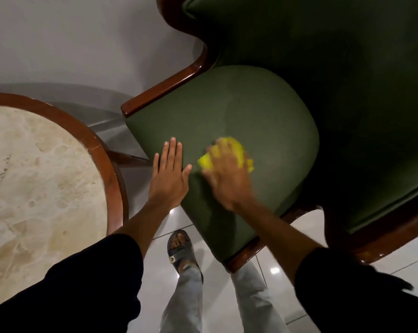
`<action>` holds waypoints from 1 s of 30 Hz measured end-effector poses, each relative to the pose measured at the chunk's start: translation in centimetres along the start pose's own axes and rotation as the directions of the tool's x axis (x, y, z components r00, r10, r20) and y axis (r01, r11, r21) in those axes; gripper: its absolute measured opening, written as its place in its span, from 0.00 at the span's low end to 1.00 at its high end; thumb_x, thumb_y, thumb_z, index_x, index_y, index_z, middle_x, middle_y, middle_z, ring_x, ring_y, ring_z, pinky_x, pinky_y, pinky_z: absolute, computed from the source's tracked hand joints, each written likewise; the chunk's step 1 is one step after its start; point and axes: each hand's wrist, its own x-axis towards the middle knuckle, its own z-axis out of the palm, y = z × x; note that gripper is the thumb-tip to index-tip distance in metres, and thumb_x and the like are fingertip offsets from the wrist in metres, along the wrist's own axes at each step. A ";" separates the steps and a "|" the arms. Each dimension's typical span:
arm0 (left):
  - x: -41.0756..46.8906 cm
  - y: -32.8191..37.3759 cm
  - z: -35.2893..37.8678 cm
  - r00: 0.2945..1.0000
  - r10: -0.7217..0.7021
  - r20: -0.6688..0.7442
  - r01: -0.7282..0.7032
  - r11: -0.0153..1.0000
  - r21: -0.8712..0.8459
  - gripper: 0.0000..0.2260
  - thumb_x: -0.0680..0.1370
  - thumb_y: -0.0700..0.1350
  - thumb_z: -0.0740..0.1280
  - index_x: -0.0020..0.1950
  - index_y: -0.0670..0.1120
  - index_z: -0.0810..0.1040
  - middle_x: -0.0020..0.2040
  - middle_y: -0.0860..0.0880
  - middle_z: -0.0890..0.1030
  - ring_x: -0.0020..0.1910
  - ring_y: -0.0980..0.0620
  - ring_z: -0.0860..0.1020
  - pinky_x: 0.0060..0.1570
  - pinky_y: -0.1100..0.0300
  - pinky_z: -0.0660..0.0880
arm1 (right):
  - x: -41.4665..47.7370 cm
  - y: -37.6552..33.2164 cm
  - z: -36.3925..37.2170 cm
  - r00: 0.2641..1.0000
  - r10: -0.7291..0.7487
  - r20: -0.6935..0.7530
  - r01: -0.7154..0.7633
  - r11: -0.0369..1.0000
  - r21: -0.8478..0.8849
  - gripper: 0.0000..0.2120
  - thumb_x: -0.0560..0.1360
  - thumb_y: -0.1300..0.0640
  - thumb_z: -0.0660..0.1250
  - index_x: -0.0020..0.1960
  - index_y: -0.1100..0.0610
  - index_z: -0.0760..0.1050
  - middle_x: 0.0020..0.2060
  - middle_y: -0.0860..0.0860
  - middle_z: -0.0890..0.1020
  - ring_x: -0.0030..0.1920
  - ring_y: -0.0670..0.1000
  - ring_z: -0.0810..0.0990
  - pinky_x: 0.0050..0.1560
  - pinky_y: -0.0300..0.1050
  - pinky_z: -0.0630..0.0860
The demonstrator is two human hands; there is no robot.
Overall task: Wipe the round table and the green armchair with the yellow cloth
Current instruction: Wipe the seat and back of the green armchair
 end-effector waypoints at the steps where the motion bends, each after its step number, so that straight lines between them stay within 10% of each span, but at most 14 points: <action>1: 0.0 0.0 -0.2 1.000 0.001 0.021 0.000 1.000 -0.014 0.28 0.83 0.57 0.42 0.80 0.47 0.40 0.82 0.48 0.41 0.80 0.52 0.39 0.80 0.48 0.41 | -1.7 -0.6 0.7 0.988 -0.145 0.058 0.149 0.987 -0.062 0.27 0.83 0.43 0.48 0.79 0.49 0.53 0.80 0.52 0.51 0.80 0.55 0.45 0.76 0.67 0.47; 3: 0.0 0.0 -0.9 0.998 0.009 0.062 -0.008 1.000 -0.012 0.28 0.84 0.56 0.43 0.80 0.48 0.38 0.82 0.49 0.39 0.80 0.52 0.37 0.80 0.48 0.41 | -5.8 1.1 1.2 0.982 -0.162 0.097 0.173 0.977 -0.123 0.26 0.83 0.43 0.46 0.80 0.46 0.49 0.80 0.50 0.48 0.80 0.54 0.43 0.76 0.65 0.49; 9: 0.0 1.1 -1.9 0.994 -0.022 0.109 0.028 0.998 -0.057 0.28 0.84 0.55 0.44 0.80 0.47 0.36 0.81 0.49 0.35 0.79 0.51 0.34 0.80 0.49 0.40 | -3.8 5.0 -2.1 0.859 0.506 -0.074 -0.499 0.861 0.097 0.25 0.84 0.47 0.50 0.80 0.48 0.51 0.80 0.52 0.48 0.80 0.55 0.43 0.77 0.63 0.47; 13: -1.3 2.5 -1.3 0.993 -0.094 0.064 0.102 0.986 -0.134 0.27 0.85 0.52 0.47 0.81 0.47 0.40 0.82 0.47 0.38 0.80 0.49 0.36 0.80 0.50 0.42 | -1.7 0.8 -2.3 0.981 0.192 -0.008 -0.188 0.968 0.163 0.25 0.84 0.49 0.51 0.79 0.50 0.54 0.80 0.54 0.49 0.80 0.55 0.45 0.78 0.60 0.46; 18: -2.2 3.4 -1.0 0.987 -0.156 0.046 0.160 0.981 -0.110 0.28 0.85 0.53 0.49 0.81 0.46 0.43 0.82 0.46 0.40 0.81 0.47 0.40 0.80 0.48 0.44 | -2.7 1.8 -4.5 0.815 0.573 0.082 -0.578 0.794 0.188 0.54 0.68 0.31 0.68 0.79 0.59 0.48 0.75 0.59 0.64 0.74 0.59 0.63 0.69 0.59 0.61; 23: -1.7 4.5 -1.8 0.969 -0.224 0.108 0.231 0.971 -0.059 0.28 0.84 0.56 0.47 0.82 0.48 0.45 0.83 0.46 0.42 0.82 0.47 0.42 0.79 0.46 0.45 | -0.2 2.5 -7.3 0.748 0.574 0.335 -0.654 0.722 0.225 0.38 0.64 0.40 0.77 0.68 0.55 0.70 0.68 0.58 0.70 0.71 0.60 0.66 0.69 0.55 0.64; 30: -0.3 7.0 -1.7 0.927 -0.356 0.119 0.364 0.930 -0.052 0.32 0.82 0.59 0.53 0.82 0.45 0.49 0.82 0.42 0.44 0.82 0.43 0.46 0.78 0.44 0.50 | 0.7 4.8 -9.4 0.828 0.421 0.369 -0.537 0.785 0.309 0.30 0.69 0.57 0.73 0.66 0.59 0.64 0.65 0.60 0.72 0.62 0.62 0.76 0.60 0.51 0.75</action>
